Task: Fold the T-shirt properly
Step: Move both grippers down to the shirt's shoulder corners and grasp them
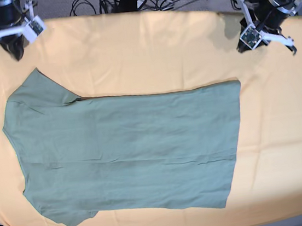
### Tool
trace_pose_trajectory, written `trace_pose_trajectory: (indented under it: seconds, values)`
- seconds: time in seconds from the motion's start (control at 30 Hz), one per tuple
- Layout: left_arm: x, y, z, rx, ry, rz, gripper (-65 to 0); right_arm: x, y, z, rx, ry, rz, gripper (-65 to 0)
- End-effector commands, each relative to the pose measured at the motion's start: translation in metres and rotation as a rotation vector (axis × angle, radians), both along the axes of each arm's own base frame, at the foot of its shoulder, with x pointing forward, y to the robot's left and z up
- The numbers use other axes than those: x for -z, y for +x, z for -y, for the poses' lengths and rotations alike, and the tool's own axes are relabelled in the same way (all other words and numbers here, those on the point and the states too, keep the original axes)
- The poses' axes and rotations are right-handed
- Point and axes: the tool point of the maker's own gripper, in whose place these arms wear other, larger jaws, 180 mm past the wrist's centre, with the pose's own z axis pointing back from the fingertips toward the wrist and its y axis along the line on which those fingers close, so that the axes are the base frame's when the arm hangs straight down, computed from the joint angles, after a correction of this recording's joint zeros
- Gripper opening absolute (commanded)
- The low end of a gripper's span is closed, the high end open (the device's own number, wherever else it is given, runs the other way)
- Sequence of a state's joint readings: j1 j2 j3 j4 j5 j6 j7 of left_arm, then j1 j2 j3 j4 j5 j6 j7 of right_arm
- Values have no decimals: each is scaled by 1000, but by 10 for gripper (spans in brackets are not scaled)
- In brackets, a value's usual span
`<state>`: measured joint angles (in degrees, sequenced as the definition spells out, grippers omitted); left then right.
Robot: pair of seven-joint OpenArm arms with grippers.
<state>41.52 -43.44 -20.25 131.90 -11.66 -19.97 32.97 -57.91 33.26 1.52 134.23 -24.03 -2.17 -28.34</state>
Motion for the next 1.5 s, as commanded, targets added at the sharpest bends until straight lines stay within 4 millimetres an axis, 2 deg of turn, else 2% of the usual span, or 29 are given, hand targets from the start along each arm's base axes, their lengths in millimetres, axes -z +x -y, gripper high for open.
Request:
trace_pose_trajectory:
  seconds: [0.0, 0.13, 0.23, 0.27, 0.3, 0.37, 0.4, 0.43, 0.47, 0.53, 0.57, 0.73, 0.93, 0.97, 1.0, 1.1, 1.13, 1.23, 1.37, 1.47]
  values:
    - [-7, 10, -2, 21, -1, 33, -650, -9, 10, -1, -12, 29, 30, -650]
    - [-6, 29, -4, 128, -49, 12, -650, -12, 29, -20, -76, 199, 15, -650]
    - [-2, 45, -5, 210, -64, 14, -650, -20, 41, -39, -168, 248, 44, -650]
    - [3, 49, -7, 234, -47, 10, -641, -17, 44, -39, -182, 249, 41, -650]
    - [9, 53, -10, 257, -17, 10, -580, -13, 46, -38, -187, 248, 36, -650]
    - [22, 63, -14, 299, 43, 18, -415, -5, 46, -32, -172, 246, 21, -650]
    - [28, 68, -16, 317, 72, 25, -345, -1, 46, -29, -158, 245, 16, -611]
    - [32, 75, -18, 333, 100, 37, -303, 2, 45, -27, -149, 243, 12, -554]
    - [35, 82, -19, 343, 124, 48, -296, 4, 45, -24, -142, 240, 8, -484]
    - [40, 95, -18, 365, 160, 58, -296, 8, 45, -20, -126, 237, 3, -357]
    - [42, 100, -16, 378, 169, 56, -296, 9, 45, -19, -119, 237, 3, -329]
    - [61, 113, -8, 463, 254, 29, -296, 11, 44, -17, -107, 239, 2, -327]
    - [84, 113, -10, 549, 340, -10, -297, 15, 41, -21, -105, 279, -27, -326]
    - [88, 112, -10, 564, 353, -16, -315, 16, 40, -23, -110, 289, -37, -326]
    - [92, 111, -12, 578, 372, -24, -363, 17, 40, -22, -110, 288, -39, -326]
    - [96, 109, -13, 595, 394, -32, -592, 19, 44, -18, -101, 283, -35, -316]
    - [96, 109, -13, 594, 392, -33, -650, 22, 46, -16, -94, 283, -37, -315]
    - [95, 110, -13, 588, 395, -29, -650, 40, 51, -8, -90, 291, -87, -315]
    - [88, 123, -16, 532, 404, 36, -650, 69, 56, 5, -90, 287, -180, -315]
    - [87, 125, -16, 523, 404, 48, -650, 80, 60, 17, -66, 255, -230, -315]
